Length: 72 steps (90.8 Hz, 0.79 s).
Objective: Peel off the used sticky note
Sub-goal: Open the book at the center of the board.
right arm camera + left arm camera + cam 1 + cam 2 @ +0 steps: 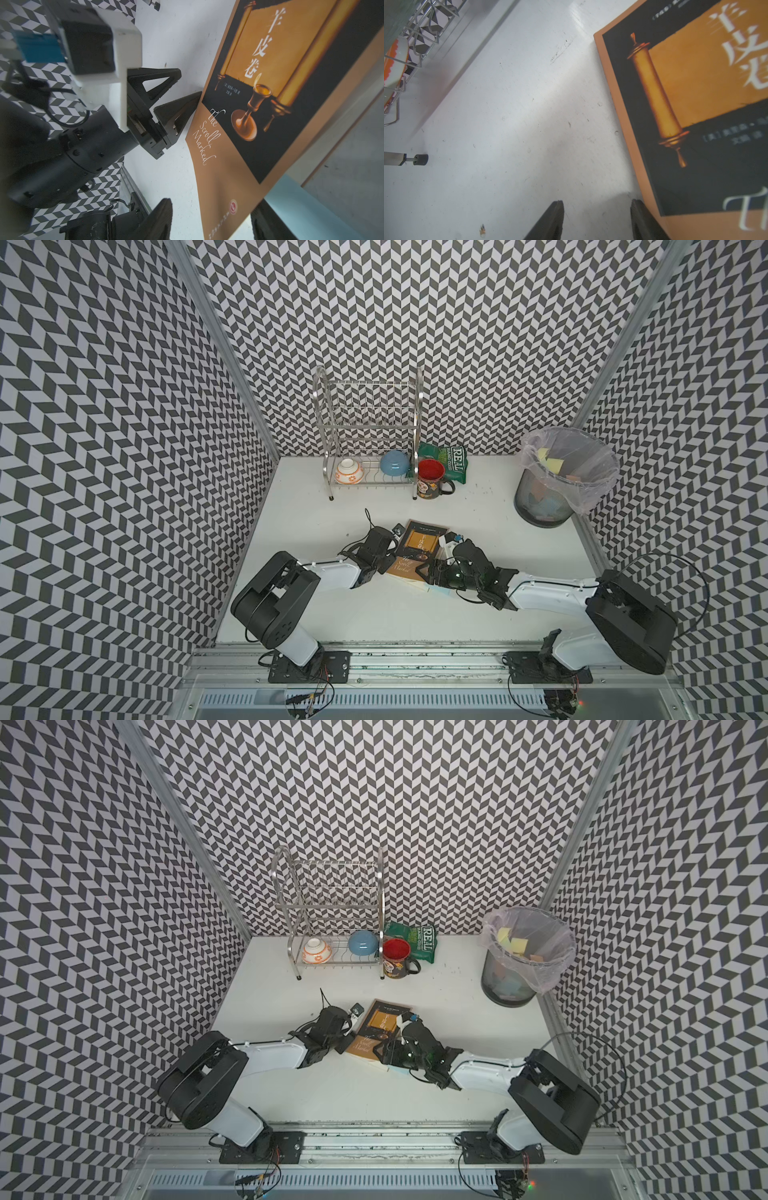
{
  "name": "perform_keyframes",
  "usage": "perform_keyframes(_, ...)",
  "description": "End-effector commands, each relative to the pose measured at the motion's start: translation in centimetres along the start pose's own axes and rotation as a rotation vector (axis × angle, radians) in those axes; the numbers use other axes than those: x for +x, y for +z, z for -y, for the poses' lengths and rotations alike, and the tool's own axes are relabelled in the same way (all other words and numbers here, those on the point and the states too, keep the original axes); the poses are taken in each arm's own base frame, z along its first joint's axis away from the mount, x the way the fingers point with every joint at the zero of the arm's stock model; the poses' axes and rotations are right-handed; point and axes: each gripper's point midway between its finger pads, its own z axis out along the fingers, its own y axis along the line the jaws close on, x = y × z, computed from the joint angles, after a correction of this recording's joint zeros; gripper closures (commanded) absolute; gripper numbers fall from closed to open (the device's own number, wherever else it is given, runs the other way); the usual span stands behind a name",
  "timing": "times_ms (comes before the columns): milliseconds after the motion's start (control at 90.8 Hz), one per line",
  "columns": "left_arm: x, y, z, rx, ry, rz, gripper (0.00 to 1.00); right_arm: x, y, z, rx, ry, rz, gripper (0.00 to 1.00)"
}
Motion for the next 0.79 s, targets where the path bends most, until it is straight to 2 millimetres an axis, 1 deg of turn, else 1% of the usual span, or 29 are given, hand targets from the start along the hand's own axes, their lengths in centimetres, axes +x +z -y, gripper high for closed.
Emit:
perform_keyframes(0,1.6,0.5,1.1,0.034,0.036,-0.06,0.45,-0.6,-0.1,-0.6,-0.075,0.029,0.064,0.39)
perform_keyframes(364,1.6,0.6,1.1,0.033,0.036,-0.06,0.45,0.5,0.3,0.7,-0.083,0.086,0.053,0.39)
perform_keyframes(683,1.6,0.6,1.1,0.032,0.038,-0.063,0.45,-0.3,0.8,-0.5,-0.126,0.089,0.065,0.39)
perform_keyframes(782,1.5,0.6,1.1,0.032,0.037,-0.061,0.45,-0.5,0.8,-0.5,-0.124,0.093,0.073,0.4)
